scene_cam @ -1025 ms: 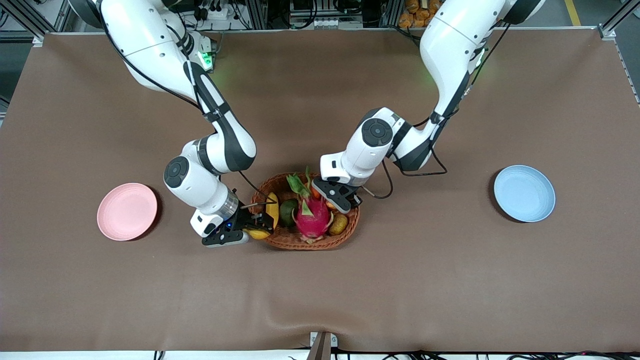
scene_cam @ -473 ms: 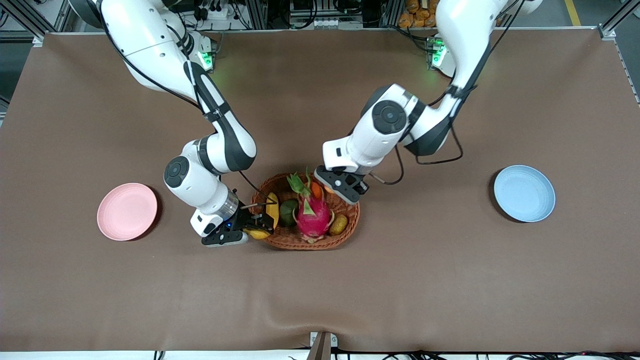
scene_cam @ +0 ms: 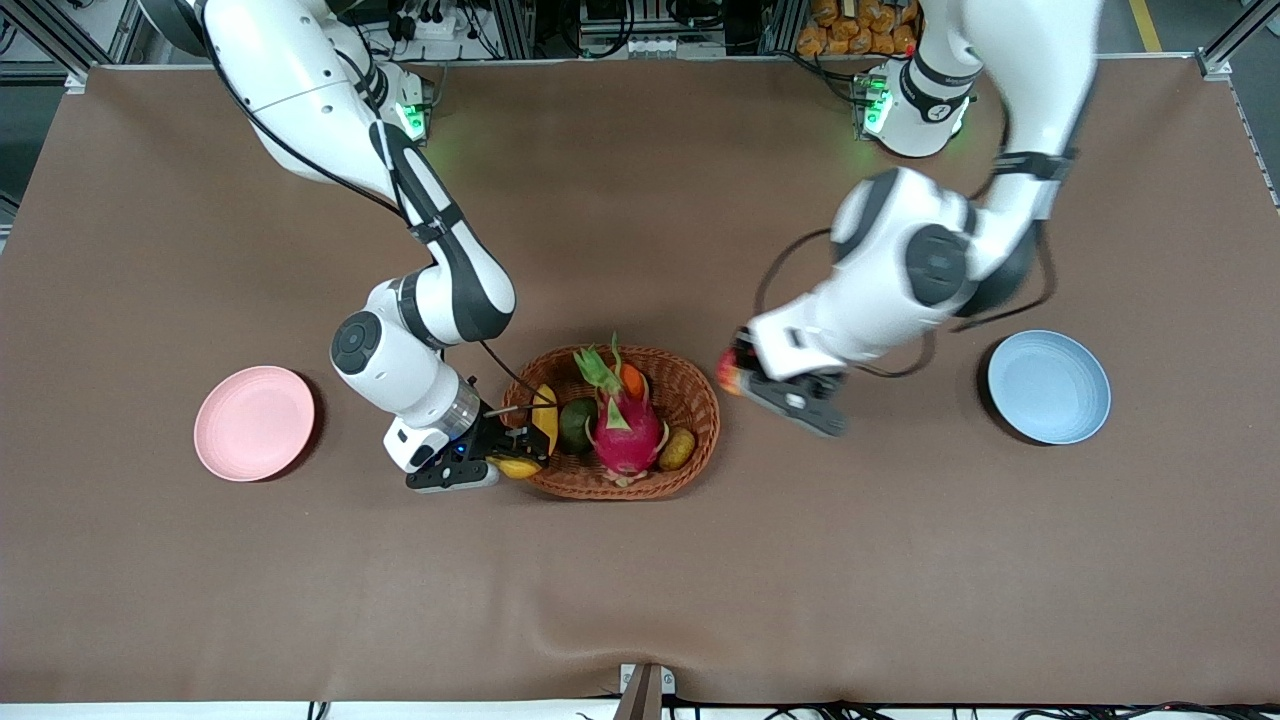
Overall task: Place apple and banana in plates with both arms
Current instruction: 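Carry the apple to the blue plate while the right gripper lifts the banana, then lower the banana onto the pink plate while the left gripper releases the apple, then open the right gripper and raise both grippers away from the plates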
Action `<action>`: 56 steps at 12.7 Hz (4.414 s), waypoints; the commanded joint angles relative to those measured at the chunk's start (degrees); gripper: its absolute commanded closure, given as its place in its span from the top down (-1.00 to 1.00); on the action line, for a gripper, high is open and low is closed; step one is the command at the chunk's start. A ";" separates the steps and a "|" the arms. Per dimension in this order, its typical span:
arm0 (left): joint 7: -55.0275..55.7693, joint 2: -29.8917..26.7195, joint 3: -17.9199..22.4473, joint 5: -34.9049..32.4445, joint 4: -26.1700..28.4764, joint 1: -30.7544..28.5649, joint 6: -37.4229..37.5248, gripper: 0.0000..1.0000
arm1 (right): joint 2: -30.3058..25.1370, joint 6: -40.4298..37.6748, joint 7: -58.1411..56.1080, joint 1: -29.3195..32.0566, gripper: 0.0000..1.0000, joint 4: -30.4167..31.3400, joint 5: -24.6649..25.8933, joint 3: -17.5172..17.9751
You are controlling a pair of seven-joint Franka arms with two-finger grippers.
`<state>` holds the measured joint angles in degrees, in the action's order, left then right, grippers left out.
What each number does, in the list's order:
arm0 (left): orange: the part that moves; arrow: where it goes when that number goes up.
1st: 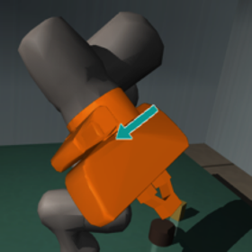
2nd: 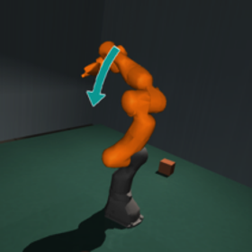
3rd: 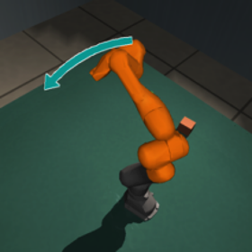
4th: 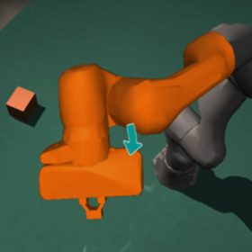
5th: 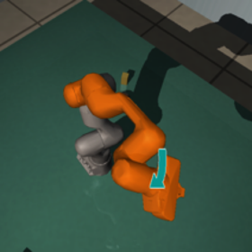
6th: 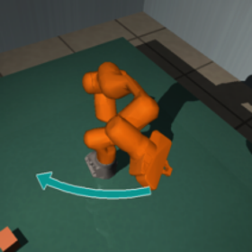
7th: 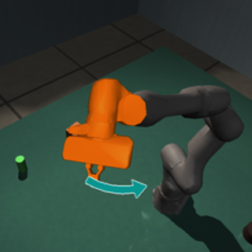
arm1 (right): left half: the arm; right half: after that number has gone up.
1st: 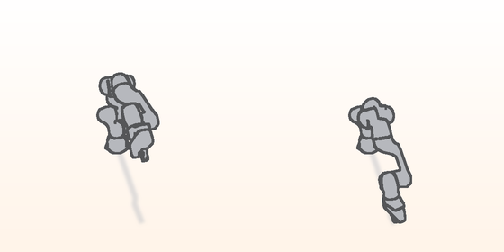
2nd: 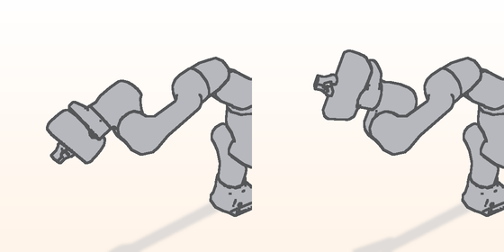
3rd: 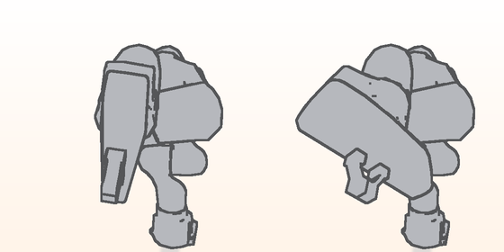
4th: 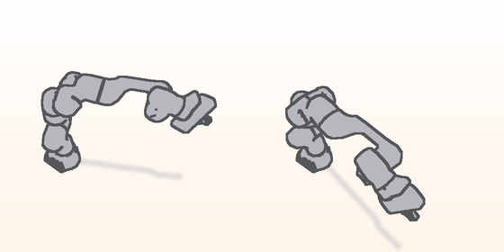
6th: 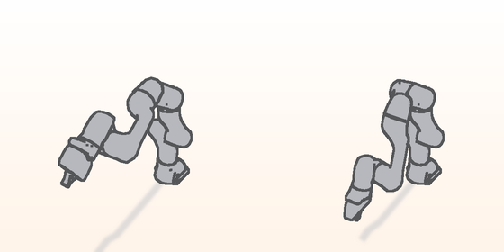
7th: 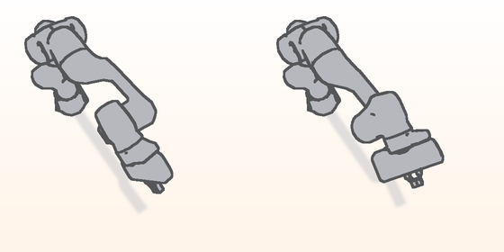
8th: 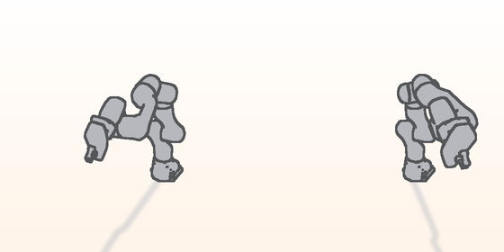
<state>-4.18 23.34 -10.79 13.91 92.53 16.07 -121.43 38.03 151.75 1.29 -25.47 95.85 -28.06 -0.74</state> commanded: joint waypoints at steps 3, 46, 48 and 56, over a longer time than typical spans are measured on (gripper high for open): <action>-14.51 -2.95 -0.81 3.94 3.44 -12.80 2.86 -1.00 | 0.29 1.18 0.38 -0.98 0.36 0.13 -1.39 -0.41; -34.63 -6.64 -12.12 -8.61 -7.25 -43.76 27.89 1.00 | -2.95 -33.45 -25.46 35.06 1.00 -5.67 21.03 -0.76; -24.87 -6.99 -17.92 -11.87 -9.11 -43.85 30.10 1.00 | -5.84 -35.45 -25.45 34.44 1.00 -5.67 21.03 -0.50; -14.45 -8.40 -22.78 -12.76 -9.38 -43.76 30.90 1.00 | -20.43 -52.85 -9.31 26.97 1.00 -4.62 29.02 -0.50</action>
<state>-20.04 15.12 -32.80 2.42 84.02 -27.22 -91.86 21.86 102.29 -13.34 2.94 89.05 -1.25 -1.34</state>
